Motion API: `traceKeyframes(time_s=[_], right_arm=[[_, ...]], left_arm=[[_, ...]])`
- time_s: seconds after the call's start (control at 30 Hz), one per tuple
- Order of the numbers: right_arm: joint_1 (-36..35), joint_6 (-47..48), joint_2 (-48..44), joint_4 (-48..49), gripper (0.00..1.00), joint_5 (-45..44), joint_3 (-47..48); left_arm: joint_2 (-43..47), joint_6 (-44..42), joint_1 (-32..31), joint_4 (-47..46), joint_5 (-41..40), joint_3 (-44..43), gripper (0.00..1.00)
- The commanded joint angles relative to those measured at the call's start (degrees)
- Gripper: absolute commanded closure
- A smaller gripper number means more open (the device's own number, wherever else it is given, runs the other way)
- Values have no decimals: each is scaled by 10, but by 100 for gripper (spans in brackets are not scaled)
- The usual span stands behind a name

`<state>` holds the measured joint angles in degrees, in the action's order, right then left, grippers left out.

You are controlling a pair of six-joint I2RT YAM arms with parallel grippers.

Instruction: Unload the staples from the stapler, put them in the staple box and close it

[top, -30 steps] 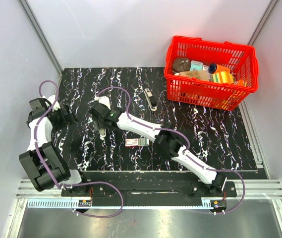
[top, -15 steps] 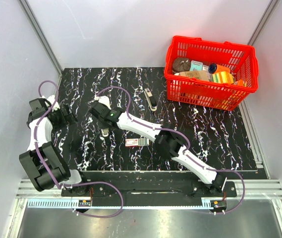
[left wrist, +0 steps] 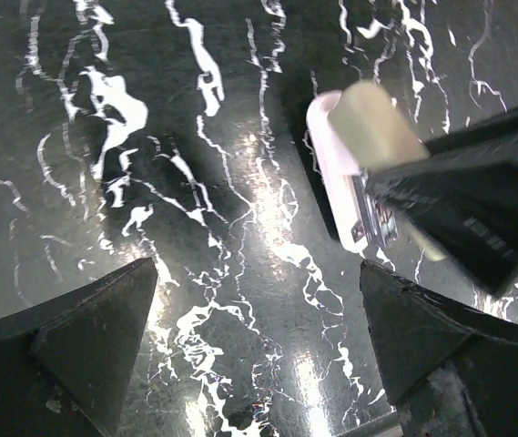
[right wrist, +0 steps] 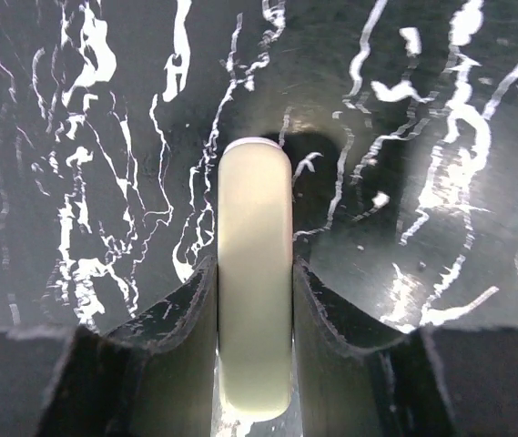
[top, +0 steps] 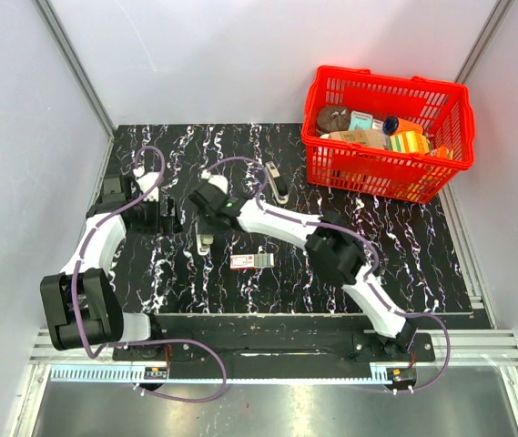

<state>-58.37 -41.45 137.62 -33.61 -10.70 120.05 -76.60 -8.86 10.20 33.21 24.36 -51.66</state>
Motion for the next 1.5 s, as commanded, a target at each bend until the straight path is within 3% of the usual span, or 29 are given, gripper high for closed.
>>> traceKeyframes(time_s=[0.0, 0.13, 0.27, 0.37, 0.47, 0.63, 0.83, 1.03, 1.1, 1.23, 1.47], right_arm=[[40, -88, -118, 142, 100, 55, -111], [55, -117, -147, 187, 100, 72, -160], [63, -138, -157, 226, 100, 101, -188], [65, -142, -164, 237, 100, 105, -194], [68, -145, -179, 251, 100, 134, -212], [74, -150, -220, 279, 100, 147, -250], [76, -170, -235, 318, 100, 188, -279], [76, -181, -233, 330, 100, 212, -283], [76, -184, -234, 330, 100, 218, -287], [76, -186, -236, 349, 100, 220, -294], [76, -188, -235, 350, 100, 228, -291]], left_arm=[[-14, -54, -14, -14, 38, 4, 1], [-28, -78, -15, 4, 104, 5, 2], [-30, -113, -27, 20, 151, 7, 12], [-42, -142, -32, 30, 152, -2, 16], [-60, -178, -32, 49, 139, -20, 12], [-95, -265, -24, 113, 156, -49, 22], [-96, -312, -23, 128, 197, -49, 18], [-105, -319, -27, 130, 214, -67, 20], [-107, -324, -27, 131, 218, -70, 24], [-106, -336, -26, 133, 223, -71, 47], [-98, -353, -27, 135, 225, -63, 70]])
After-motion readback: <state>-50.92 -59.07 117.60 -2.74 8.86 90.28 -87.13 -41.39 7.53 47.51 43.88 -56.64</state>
